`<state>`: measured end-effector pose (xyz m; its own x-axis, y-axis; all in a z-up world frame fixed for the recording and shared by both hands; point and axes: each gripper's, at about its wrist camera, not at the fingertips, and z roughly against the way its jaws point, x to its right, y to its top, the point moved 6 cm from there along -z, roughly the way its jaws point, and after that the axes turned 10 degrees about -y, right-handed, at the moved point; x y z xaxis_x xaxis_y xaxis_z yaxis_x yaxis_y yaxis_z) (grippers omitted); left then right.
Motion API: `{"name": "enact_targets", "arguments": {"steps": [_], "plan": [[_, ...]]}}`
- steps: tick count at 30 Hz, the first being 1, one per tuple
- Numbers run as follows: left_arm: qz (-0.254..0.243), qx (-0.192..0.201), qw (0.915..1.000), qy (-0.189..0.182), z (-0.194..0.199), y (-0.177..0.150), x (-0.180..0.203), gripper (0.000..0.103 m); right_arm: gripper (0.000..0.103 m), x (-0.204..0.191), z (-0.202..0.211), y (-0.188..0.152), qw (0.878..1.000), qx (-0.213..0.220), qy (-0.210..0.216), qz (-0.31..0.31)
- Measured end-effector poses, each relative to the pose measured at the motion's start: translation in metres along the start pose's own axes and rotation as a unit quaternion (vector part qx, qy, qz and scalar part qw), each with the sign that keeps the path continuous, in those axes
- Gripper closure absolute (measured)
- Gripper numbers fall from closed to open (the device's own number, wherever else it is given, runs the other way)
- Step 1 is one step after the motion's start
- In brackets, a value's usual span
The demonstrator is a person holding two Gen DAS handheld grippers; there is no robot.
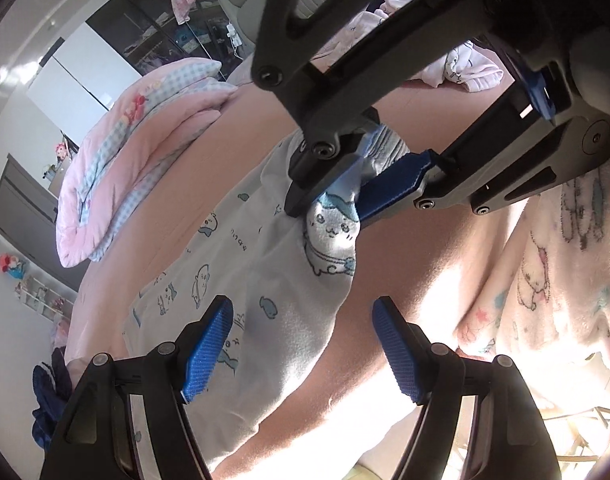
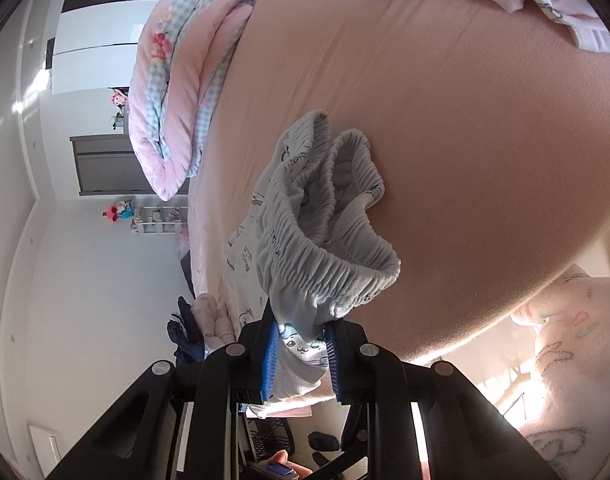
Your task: Fold clothes
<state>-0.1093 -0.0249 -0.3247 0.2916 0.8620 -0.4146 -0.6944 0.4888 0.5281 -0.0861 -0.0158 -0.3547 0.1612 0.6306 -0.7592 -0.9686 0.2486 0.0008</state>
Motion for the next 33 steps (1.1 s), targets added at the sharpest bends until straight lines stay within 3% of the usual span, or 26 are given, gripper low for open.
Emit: {"name": "enact_targets", "arguments": {"steps": [15,17,19,21,24,27,33], "plan": [[0.028,0.001,0.9995,-0.013,-0.020,0.015,-0.015,0.031,0.084,-0.006,0.006,-0.002,1.000,0.002,-0.005,0.019],[0.011,-0.002,0.9999,0.001,-0.021,0.012,-0.013,0.028,0.084,-0.005,0.008,-0.001,1.000,0.004,0.002,0.012],[-0.019,0.007,0.9991,0.038,-0.022,0.012,-0.008,0.018,0.084,-0.006,0.009,-0.002,1.000,0.001,0.013,0.013],[-0.054,0.019,0.9944,0.089,-0.022,0.014,-0.003,0.000,0.084,-0.008,0.010,-0.003,1.000,0.004,0.008,0.022],[-0.077,0.027,0.9902,0.113,-0.019,0.014,0.002,0.000,0.084,-0.011,0.011,-0.004,1.000,0.007,-0.004,0.030],[-0.066,0.025,0.9927,0.098,-0.019,0.013,-0.001,0.000,0.084,-0.011,0.012,-0.003,1.000,0.006,0.003,0.025],[0.004,0.010,0.9993,0.036,-0.026,0.008,-0.021,0.000,0.083,-0.011,0.017,-0.003,1.000,0.012,0.006,0.022]]}}
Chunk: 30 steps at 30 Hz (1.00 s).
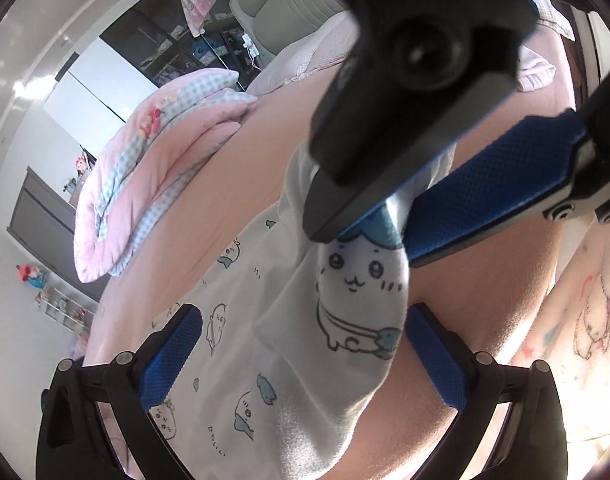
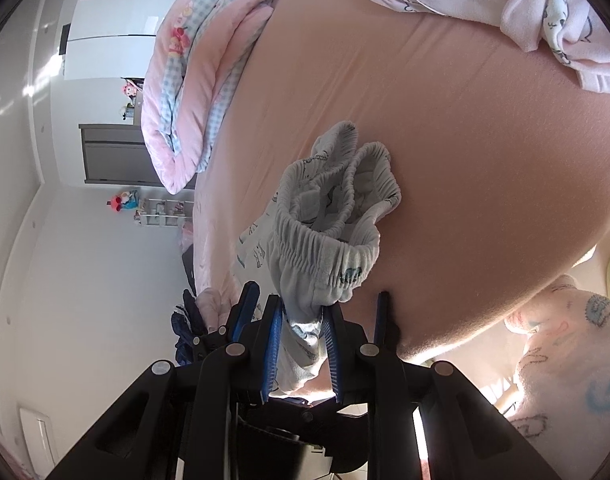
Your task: Fold clothes
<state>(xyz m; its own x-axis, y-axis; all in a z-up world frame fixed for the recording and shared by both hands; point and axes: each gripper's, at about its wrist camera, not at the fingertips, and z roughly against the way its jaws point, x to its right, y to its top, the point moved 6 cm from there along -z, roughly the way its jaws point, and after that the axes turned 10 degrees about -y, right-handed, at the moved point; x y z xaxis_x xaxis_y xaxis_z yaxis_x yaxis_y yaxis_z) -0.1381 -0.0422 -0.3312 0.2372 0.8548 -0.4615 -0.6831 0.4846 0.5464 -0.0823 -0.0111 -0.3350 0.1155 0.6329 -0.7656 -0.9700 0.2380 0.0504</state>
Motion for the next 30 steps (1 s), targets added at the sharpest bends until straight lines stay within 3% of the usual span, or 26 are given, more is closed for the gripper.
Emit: {"name": "enact_targets", "arguments": {"steps": [3,9,11,12,13,15,16,22,26,30], "plan": [[0.032,-0.016,0.9983,-0.045,-0.003,-0.003,-0.006,0.006,0.083,0.001,0.003,0.003,1.000,0.006,0.002,-0.004],[0.092,-0.045,0.9843,-0.144,-0.008,-0.006,-0.014,0.024,0.082,0.006,0.001,0.002,1.000,0.001,-0.018,-0.009],[0.094,-0.047,0.9818,-0.158,-0.007,-0.006,-0.013,0.032,0.075,0.006,0.002,0.002,1.000,0.006,-0.026,-0.010],[0.095,-0.048,0.9805,-0.165,-0.006,-0.006,-0.011,0.037,0.063,0.007,0.003,0.003,0.999,0.008,-0.028,-0.019],[0.094,-0.049,0.9794,-0.172,-0.004,-0.006,-0.008,0.041,0.051,0.010,0.004,0.003,0.999,0.012,-0.028,-0.033],[0.097,-0.052,0.9778,-0.178,-0.003,-0.004,-0.007,0.046,0.038,0.013,0.009,0.002,0.998,0.017,-0.008,-0.058],[0.100,-0.053,0.9769,-0.181,-0.002,-0.004,-0.007,0.046,0.036,0.013,0.011,0.001,0.998,0.018,0.002,-0.065],[0.140,-0.054,0.9668,-0.207,-0.010,-0.001,-0.017,0.048,0.032,0.018,0.016,-0.004,0.996,0.026,0.001,-0.087],[0.147,-0.048,0.9686,-0.195,-0.009,0.000,-0.013,0.048,0.032,0.017,0.004,-0.006,0.996,0.031,-0.018,-0.081],[0.179,-0.047,0.9619,-0.201,-0.007,-0.002,-0.014,0.048,0.032,0.016,-0.012,-0.003,0.997,0.031,-0.018,-0.067]]}}
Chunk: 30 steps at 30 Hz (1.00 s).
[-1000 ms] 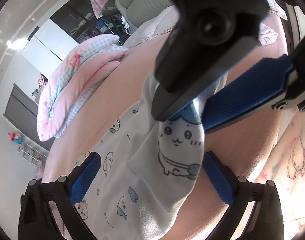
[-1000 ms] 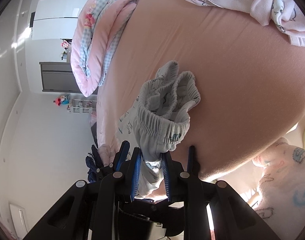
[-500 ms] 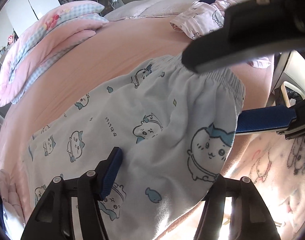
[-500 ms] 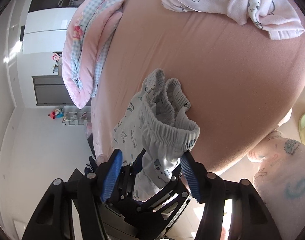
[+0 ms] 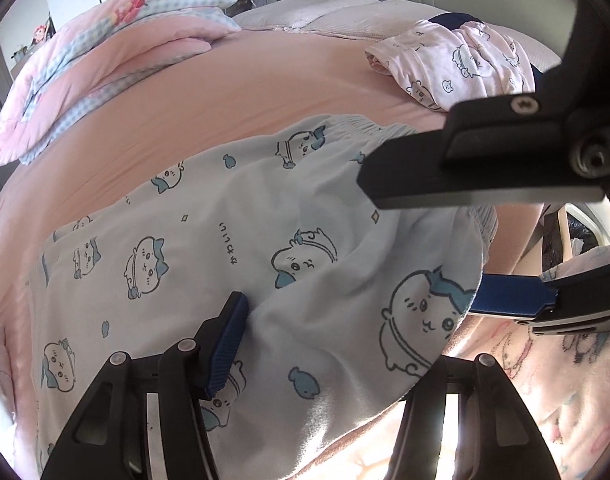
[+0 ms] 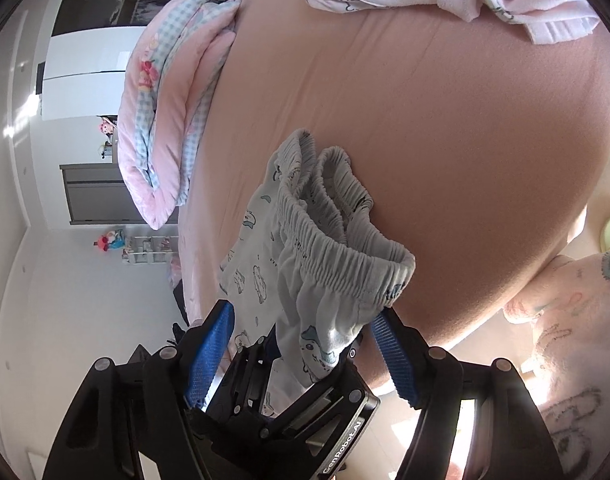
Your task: Fold clothes
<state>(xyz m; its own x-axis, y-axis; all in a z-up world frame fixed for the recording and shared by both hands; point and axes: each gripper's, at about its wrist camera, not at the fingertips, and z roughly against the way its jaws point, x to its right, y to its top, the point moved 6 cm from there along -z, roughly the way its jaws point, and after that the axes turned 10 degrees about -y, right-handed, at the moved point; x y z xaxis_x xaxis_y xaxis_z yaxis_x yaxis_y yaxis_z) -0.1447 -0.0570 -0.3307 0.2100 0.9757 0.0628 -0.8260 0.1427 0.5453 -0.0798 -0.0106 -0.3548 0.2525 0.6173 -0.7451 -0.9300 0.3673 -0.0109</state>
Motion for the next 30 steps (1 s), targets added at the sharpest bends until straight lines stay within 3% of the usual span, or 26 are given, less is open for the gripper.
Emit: {"name": "enact_targets", "arguments": {"steps": [8,16,19,23,30], "plan": [[0.029,0.011,0.9995,-0.009,0.004,-0.005,0.000,0.047,0.032,0.020,-0.024,0.009,0.992,-0.006,0.079,-0.101],[0.050,0.026,0.9983,-0.010,0.008,-0.011,0.001,0.046,0.031,0.009,-0.026,0.007,0.996,0.029,0.057,-0.068],[0.064,0.026,0.9975,-0.013,0.008,-0.013,0.003,0.044,0.037,0.014,-0.023,0.005,0.995,0.046,0.063,-0.069],[0.073,0.021,0.9971,-0.010,0.007,-0.011,0.001,0.042,0.058,0.024,-0.023,0.003,0.994,0.063,0.052,-0.073],[0.067,0.027,0.9974,0.002,0.003,-0.008,-0.007,0.042,0.064,0.024,-0.023,0.003,0.996,0.062,0.036,-0.059]]}}
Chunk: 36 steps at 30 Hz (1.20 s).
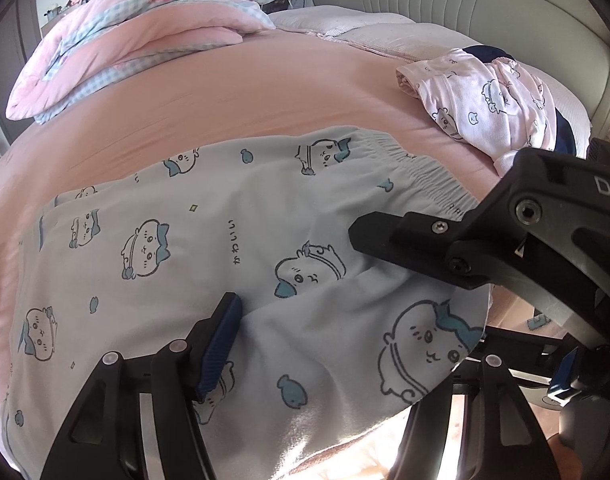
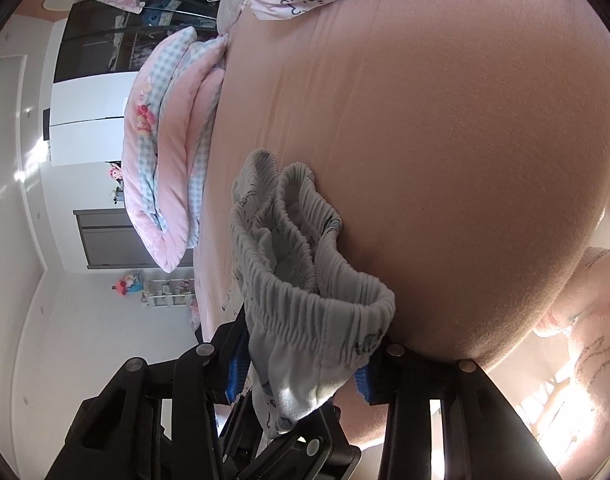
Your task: Fold clothes
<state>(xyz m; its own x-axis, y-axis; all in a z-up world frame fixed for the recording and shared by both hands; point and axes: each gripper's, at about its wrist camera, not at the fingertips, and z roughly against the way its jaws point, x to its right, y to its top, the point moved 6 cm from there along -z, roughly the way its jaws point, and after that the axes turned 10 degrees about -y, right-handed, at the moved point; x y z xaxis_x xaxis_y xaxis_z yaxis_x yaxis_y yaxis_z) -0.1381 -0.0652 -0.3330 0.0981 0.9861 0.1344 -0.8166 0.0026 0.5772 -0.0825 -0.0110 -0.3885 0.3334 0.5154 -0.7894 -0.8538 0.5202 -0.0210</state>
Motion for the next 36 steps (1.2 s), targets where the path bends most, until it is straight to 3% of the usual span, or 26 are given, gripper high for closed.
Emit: {"name": "enact_targets", "arguments": {"steps": [9,11,15,19,24,28,31,33,36], "plan": [[-0.023,-0.001,0.9997,0.006,0.004,-0.002,0.002,0.041,0.068,-0.001,0.000,0.003,1.000,-0.022,-0.021,-0.002],[-0.023,-0.007,0.9997,0.002,0.007,-0.001,0.001,0.041,0.077,-0.003,0.002,0.002,0.999,-0.015,-0.048,0.019],[-0.032,-0.013,0.9994,0.005,0.014,-0.003,-0.002,0.041,0.081,-0.015,0.009,0.003,0.996,0.013,-0.065,0.061],[-0.028,-0.001,0.9996,0.008,0.024,-0.009,-0.007,0.041,0.081,-0.029,0.012,0.001,0.987,0.029,-0.109,0.119],[0.013,0.016,0.9998,-0.004,0.028,-0.006,-0.021,0.067,0.081,-0.052,0.015,-0.006,0.972,0.057,-0.139,0.183],[0.062,0.018,0.9971,-0.041,0.030,0.001,-0.037,0.075,0.081,-0.067,0.016,-0.012,0.961,0.072,-0.149,0.223],[0.076,0.007,0.9953,-0.059,0.030,0.002,-0.044,0.075,0.081,-0.073,0.016,-0.016,0.951,0.075,-0.168,0.250],[0.058,-0.008,0.9964,-0.061,0.032,-0.001,-0.040,0.073,0.081,-0.076,0.016,-0.017,0.947,0.075,-0.174,0.259],[0.014,-0.037,0.9973,-0.061,0.040,-0.008,-0.035,0.058,0.081,-0.076,0.017,-0.015,0.946,0.074,-0.179,0.261]]}}
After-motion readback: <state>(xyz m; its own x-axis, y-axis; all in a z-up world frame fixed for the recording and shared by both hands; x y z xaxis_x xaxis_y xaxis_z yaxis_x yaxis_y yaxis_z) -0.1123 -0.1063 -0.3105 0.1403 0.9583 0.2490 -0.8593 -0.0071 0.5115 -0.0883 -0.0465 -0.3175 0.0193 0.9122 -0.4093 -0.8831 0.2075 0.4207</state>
